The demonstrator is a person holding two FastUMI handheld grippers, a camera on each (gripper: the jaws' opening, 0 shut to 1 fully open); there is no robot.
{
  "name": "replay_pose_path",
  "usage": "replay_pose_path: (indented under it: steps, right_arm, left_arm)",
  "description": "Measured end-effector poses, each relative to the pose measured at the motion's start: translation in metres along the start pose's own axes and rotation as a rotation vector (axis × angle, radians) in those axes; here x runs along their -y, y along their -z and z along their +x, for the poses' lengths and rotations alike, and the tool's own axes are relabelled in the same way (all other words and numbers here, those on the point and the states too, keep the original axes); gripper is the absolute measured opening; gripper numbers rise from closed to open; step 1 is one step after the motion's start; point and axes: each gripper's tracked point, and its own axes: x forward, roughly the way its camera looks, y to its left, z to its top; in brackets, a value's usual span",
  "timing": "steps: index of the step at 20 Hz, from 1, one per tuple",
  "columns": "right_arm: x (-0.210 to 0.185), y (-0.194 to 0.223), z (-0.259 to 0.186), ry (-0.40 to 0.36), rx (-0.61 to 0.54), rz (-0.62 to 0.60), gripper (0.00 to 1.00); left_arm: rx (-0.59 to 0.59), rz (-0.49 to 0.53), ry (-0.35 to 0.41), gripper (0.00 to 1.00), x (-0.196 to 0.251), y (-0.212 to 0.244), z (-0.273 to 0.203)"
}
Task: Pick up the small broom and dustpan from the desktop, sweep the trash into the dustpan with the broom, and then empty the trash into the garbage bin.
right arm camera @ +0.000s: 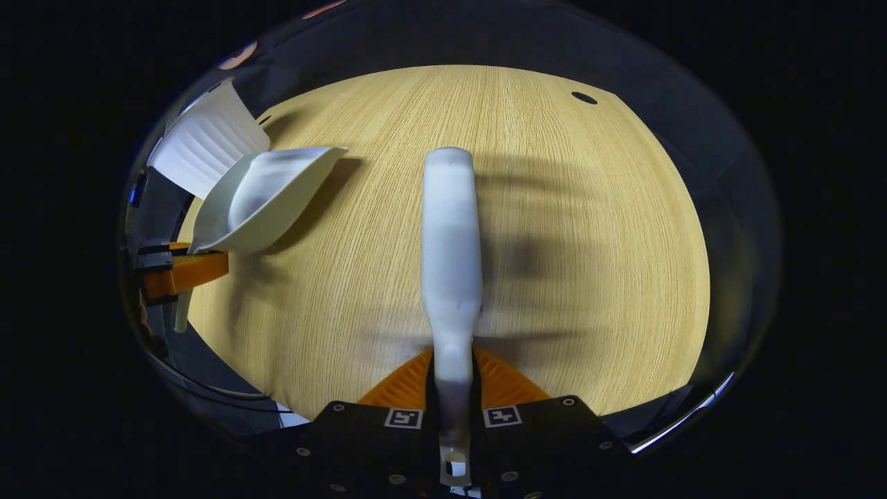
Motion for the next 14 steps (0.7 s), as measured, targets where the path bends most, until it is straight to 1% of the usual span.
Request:
replay_pose_path:
  steps: [2, 4, 7, 10, 14]
  right_arm:
    - [0.0001, 0.0015, 0.0016, 0.005, 0.007, 0.005, 0.17]
    - [-0.0004, 0.0013, 0.0014, 0.008, 0.013, 0.011, 0.18]
    - [-0.0003, -0.0003, 0.0003, 0.002, 0.022, 0.025, 0.21]
    - [-0.0004, -0.0023, -0.0017, -0.015, 0.014, 0.027, 0.23]
    - [-0.0003, -0.0008, 0.0002, -0.021, 0.004, 0.023, 0.23]
  left_arm:
    - [-0.012, -0.003, -0.011, 0.32, 0.0044, -0.0047, -0.0116]
    - [-0.019, -0.022, -0.004, 0.32, 0.0034, -0.0048, -0.0110]
    - [-0.040, -0.022, -0.022, 0.32, 0.0042, -0.0059, -0.0094]
    - [-0.059, -0.043, -0.004, 0.33, 0.0047, -0.0064, -0.0101]
    - [-0.081, -0.026, -0.016, 0.34, 0.0009, 0.0011, -0.0150]
